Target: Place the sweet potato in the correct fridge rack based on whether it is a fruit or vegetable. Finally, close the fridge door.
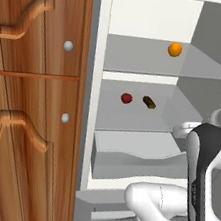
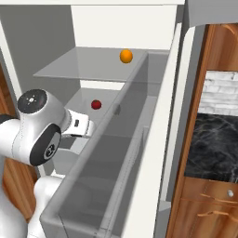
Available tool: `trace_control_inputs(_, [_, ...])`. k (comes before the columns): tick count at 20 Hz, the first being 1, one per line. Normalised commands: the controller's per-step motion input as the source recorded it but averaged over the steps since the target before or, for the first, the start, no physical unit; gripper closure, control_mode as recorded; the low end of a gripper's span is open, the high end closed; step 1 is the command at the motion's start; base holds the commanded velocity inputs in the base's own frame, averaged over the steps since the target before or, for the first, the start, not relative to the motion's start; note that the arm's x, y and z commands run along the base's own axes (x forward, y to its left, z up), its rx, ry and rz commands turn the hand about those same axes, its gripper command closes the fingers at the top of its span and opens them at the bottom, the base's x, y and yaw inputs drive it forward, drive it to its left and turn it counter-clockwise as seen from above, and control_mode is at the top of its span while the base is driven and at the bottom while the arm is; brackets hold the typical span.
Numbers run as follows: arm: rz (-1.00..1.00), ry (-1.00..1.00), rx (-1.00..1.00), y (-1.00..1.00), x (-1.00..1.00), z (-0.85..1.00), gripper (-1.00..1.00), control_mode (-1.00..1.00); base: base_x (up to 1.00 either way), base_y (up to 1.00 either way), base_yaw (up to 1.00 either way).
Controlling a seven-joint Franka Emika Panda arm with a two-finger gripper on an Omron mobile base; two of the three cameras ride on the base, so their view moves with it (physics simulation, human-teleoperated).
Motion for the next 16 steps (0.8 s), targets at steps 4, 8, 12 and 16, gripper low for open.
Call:
trace_control_inputs(4, [0.0, 0.0, 0.0, 0.0, -0.12, 0.0, -1.0, -1.0, 0.0, 0.0, 0.0])
trace_control_inputs(8, [0.0, 0.0, 0.0, 0.0, 0.0, 0.0, -1.0, 1.0, -0.53, 0.0, 0.0])
trace_control_inputs(12, [0.0, 0.0, 0.0, 0.0, 0.0, 0.0, -1.0, 1.0, -0.64, 0.0, 0.0])
trace_control_inputs(16, [0.0, 0.0, 0.0, 0.0, 0.0, 0.0, -1.0, 1.0, -0.7, 0.0, 0.0])
